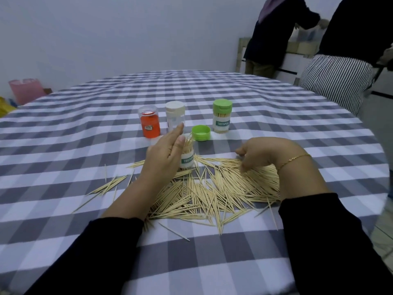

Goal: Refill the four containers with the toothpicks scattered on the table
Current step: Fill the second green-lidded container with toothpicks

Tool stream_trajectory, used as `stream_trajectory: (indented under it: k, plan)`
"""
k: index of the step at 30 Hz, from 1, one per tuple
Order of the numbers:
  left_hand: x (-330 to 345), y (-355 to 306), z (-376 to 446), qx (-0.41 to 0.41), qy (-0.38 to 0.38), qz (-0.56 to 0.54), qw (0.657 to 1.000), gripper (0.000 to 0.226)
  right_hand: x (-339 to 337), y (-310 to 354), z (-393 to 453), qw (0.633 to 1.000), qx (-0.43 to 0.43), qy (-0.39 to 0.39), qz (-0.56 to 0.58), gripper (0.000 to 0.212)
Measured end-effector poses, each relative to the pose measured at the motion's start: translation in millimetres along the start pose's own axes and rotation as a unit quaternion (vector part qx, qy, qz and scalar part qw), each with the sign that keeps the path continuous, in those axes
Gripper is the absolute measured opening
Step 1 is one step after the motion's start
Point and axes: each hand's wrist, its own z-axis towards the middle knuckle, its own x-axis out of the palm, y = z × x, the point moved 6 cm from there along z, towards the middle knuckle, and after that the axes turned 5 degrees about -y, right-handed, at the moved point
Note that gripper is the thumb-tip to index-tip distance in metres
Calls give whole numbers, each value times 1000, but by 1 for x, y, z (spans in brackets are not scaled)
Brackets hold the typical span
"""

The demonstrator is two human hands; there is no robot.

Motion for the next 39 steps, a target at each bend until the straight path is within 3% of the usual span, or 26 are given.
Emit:
stream_trajectory:
  k: [4,8,14,17,20,22,26,30,34,39]
  plan:
    - [0,1,0,1,-5,-2,1000,59,6,-1,10,1000,7,-11,-24,20]
    - [-1,2,-1,-1,-6,-3,1000,59,7,-2,18,999,38,-31,-2,38]
    - [-1,0,-1,-7,0,-5,1000,59,8,2,27,990,55,-125,30,7]
    - [-1,0,-2,-9,3,-7,1000,60,5,10,26,984,60,-164,31,23]
    - [0,1,-1,-14,2,-8,1000,61,2,18,31,982,37,-182,36,12]
    - [-1,2,-1,-18,0,-9,1000,63,0,22,31,981,17,-184,51,16]
    - [0,2,-1,-27,6,-12,1000,60,-8,28,24,966,-38,-196,161,14]
    - [-1,0,-2,-39,11,-18,999,56,-10,28,21,911,-65,-192,359,13]
    - [-1,-5,-4,-47,26,-13,998,66,-3,28,29,801,-70,-165,571,18]
    - [-4,-11,-6,-34,41,51,997,79,-4,37,34,716,-91,-182,668,17]
